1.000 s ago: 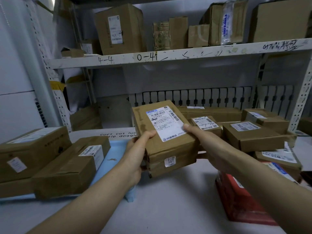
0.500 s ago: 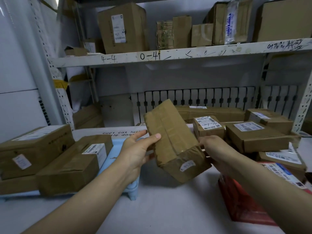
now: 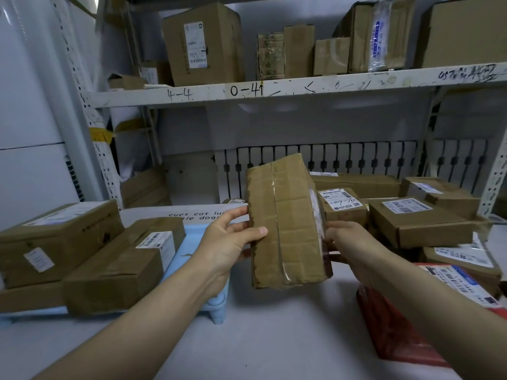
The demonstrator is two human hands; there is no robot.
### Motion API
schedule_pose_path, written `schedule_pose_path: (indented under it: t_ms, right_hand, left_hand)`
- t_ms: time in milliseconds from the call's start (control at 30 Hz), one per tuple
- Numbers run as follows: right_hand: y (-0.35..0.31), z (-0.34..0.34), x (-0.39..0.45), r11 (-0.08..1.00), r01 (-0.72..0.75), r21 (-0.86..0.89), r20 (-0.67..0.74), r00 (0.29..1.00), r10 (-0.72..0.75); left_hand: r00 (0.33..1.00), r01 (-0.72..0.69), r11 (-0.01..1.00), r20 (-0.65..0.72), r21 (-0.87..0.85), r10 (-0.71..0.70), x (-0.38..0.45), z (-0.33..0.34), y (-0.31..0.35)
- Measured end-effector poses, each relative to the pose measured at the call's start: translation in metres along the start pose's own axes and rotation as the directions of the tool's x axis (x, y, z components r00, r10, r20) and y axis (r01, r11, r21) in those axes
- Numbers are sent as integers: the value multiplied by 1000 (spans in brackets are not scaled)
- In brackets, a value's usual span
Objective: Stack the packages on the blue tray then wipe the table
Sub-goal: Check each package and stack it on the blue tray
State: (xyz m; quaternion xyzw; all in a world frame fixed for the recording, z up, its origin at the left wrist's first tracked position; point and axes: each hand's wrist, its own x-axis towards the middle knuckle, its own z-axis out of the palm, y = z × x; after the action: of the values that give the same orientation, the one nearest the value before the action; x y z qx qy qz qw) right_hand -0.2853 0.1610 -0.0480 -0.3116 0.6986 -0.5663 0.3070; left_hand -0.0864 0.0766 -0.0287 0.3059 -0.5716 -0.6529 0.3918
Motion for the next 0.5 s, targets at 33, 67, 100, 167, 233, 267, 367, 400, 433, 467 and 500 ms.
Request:
schedule_pose_path:
  t_ms: [33, 67, 100, 167, 233, 267, 367, 400, 433, 467, 500]
  right_hand:
    - [0, -1, 1, 1000, 6, 11, 2, 1000, -6]
    - [0, -1, 1, 1000, 9, 22, 2, 1000, -9]
    - [0, -2, 1, 999, 12, 34, 6, 1000, -12]
    - [1, -3, 1, 998, 24, 63, 6, 1000, -24]
    - [1, -4, 0, 996, 56, 76, -4, 998, -56]
    - [1, -4, 1, 994, 80, 78, -14, 997, -79]
    - [4, -8, 4, 986, 144, 78, -59, 988, -140]
    - [5, -10, 6, 985, 155, 75, -66, 986, -150]
    - [5, -11, 6, 984, 166, 68, -73, 984, -161]
    - [5, -11, 6, 982, 178, 56, -81, 982, -173]
    - [5, -11, 5, 980, 192, 49, -90, 978, -187]
  left_hand:
    - [1000, -3, 1000, 0, 11, 3, 0, -1, 0]
    - [1000, -6, 1000, 0, 23, 6, 0, -1, 0]
    - [1000, -9, 999, 0, 38, 9, 0, -2, -1]
    - [1000, -17, 997, -4, 77, 17, 0, -3, -2]
    - [999, -32, 991, -7, 126, 34, 0, -5, -4]
    - [999, -43, 987, -8, 153, 45, 0, -5, -5]
    - [996, -88, 966, -10, 242, 93, 1, -6, -8]
    - [993, -108, 957, -9, 271, 114, 1, -6, -9]
    - [991, -127, 947, -7, 295, 135, 1, -5, -10]
    - [988, -143, 940, -7, 310, 153, 2, -5, -11]
    - [986, -155, 935, -6, 319, 166, 2, -4, -12]
